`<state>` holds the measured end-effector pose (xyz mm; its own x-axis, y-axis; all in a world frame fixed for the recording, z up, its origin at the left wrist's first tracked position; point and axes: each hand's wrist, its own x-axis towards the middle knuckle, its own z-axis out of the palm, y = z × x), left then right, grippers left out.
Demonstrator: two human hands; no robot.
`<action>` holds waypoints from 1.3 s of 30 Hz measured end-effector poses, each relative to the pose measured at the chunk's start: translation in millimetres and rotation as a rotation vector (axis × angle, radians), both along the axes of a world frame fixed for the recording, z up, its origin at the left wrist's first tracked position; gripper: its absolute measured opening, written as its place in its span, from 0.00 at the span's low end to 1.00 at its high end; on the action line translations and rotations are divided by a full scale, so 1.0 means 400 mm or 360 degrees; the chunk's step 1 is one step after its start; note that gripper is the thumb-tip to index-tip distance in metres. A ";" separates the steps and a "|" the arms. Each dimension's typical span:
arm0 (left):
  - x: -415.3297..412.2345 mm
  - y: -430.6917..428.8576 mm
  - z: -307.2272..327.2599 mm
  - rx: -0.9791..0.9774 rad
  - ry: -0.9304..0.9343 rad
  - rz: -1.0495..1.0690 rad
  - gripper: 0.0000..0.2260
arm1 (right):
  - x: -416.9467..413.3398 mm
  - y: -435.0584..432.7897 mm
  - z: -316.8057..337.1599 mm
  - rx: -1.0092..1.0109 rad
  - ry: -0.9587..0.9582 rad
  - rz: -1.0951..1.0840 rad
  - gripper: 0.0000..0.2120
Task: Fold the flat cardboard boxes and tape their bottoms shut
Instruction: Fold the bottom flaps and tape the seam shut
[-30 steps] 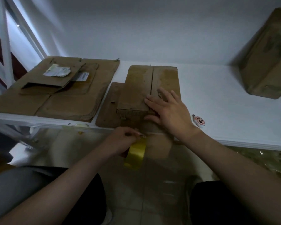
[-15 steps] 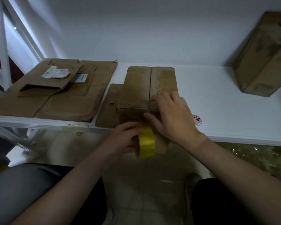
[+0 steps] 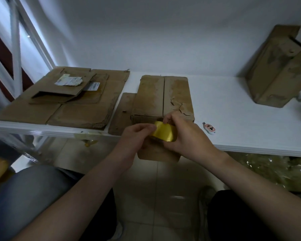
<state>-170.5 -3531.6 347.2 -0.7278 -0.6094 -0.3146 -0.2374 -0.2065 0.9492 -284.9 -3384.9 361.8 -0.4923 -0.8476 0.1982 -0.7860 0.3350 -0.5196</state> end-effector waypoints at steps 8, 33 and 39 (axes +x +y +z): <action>0.021 -0.038 0.029 -0.0512 -0.0050 0.0094 0.04 | -0.022 -0.002 0.027 -0.0205 0.0058 0.0194 0.26; 0.049 -0.072 0.128 -0.0593 -0.0040 0.0142 0.06 | -0.090 0.093 0.090 -0.0359 0.0222 0.0300 0.20; 0.031 -0.069 0.131 -0.0752 -0.0002 0.0157 0.04 | -0.097 0.084 0.101 -0.0291 0.0231 0.0303 0.16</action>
<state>-158.0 -3559.3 399.6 -0.6591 -0.7519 0.0123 -0.2397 0.2256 0.9443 -323.5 -3351.4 402.2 -0.2834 -0.8655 0.4130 -0.8961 0.0857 -0.4354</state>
